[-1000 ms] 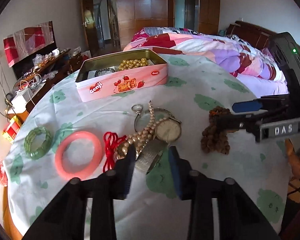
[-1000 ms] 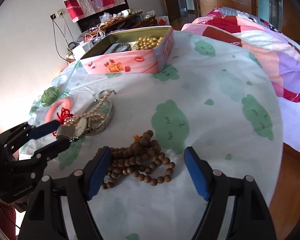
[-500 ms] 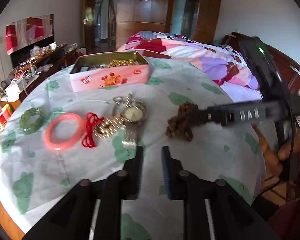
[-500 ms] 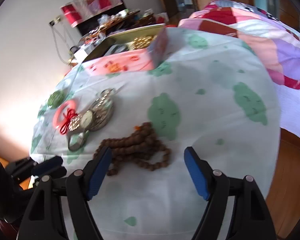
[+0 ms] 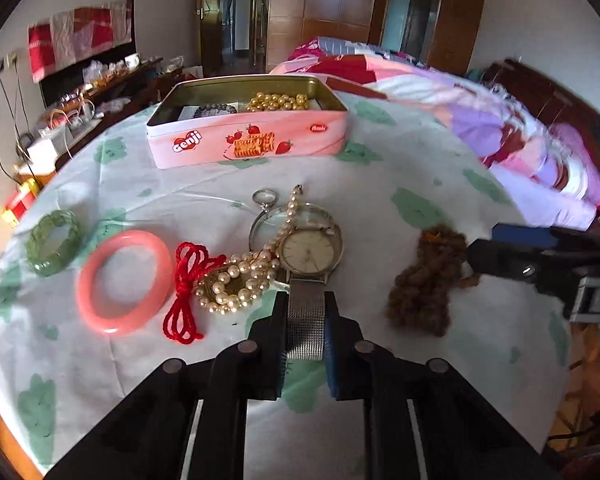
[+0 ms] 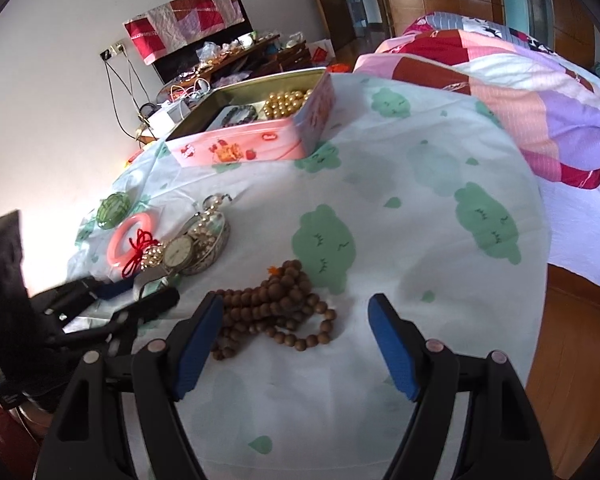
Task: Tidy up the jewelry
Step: 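Grasp the silver watch band with the left tool while the right tool holds the brown beads, then lift the silver watch with the left tool while the right tool lifts the brown beads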
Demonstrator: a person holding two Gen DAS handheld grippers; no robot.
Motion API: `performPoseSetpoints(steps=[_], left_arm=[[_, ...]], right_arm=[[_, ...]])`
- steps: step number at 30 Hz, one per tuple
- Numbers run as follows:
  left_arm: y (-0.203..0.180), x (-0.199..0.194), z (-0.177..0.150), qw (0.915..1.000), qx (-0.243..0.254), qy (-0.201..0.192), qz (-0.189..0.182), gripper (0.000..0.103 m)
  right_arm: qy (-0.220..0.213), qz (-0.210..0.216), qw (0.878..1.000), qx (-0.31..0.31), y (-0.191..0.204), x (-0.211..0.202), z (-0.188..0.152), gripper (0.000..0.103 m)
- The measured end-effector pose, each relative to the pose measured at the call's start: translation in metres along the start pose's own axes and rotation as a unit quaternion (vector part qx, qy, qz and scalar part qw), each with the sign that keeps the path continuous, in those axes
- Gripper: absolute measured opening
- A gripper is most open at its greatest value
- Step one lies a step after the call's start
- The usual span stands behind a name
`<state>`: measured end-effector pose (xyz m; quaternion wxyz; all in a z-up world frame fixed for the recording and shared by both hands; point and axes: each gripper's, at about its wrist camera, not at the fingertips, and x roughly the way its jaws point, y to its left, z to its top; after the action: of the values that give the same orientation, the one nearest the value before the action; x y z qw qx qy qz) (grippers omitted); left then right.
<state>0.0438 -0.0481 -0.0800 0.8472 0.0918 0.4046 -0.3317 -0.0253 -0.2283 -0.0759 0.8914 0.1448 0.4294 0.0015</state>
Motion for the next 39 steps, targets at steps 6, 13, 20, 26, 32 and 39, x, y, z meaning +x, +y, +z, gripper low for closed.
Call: performPoseSetpoints(steps=[6,13,20,26,32,39], left_arm=[[0.003,-0.024,-0.009,0.999,-0.013,-0.041,-0.014,0.014],[0.014,-0.062,-0.018,0.9954,-0.037,-0.084,-0.026,0.014],[0.028,-0.078,-0.006,0.9917,-0.058,-0.113,-0.021,0.014],[0.03,-0.08,0.001,0.9904,-0.059,-0.123,-0.019,0.014],[0.03,-0.093,0.009,0.987,-0.055,-0.149,-0.027,0.015],[0.035,-0.101,0.014,0.9847,-0.064,-0.161,-0.023,0.014]], right_arm=[[0.005,0.003,1.0,-0.005,0.002,0.007,0.003,0.078],[0.021,0.013,1.0,-0.013,0.013,0.022,0.007,0.078],[0.036,-0.024,0.997,-0.064,0.037,0.037,0.001,0.08],[0.041,-0.013,0.998,-0.052,0.028,0.03,0.0,0.067],[0.01,-0.02,0.997,-0.071,0.037,0.011,0.01,0.011],[-0.026,0.012,0.998,-0.05,0.032,-0.007,0.02,0.011]])
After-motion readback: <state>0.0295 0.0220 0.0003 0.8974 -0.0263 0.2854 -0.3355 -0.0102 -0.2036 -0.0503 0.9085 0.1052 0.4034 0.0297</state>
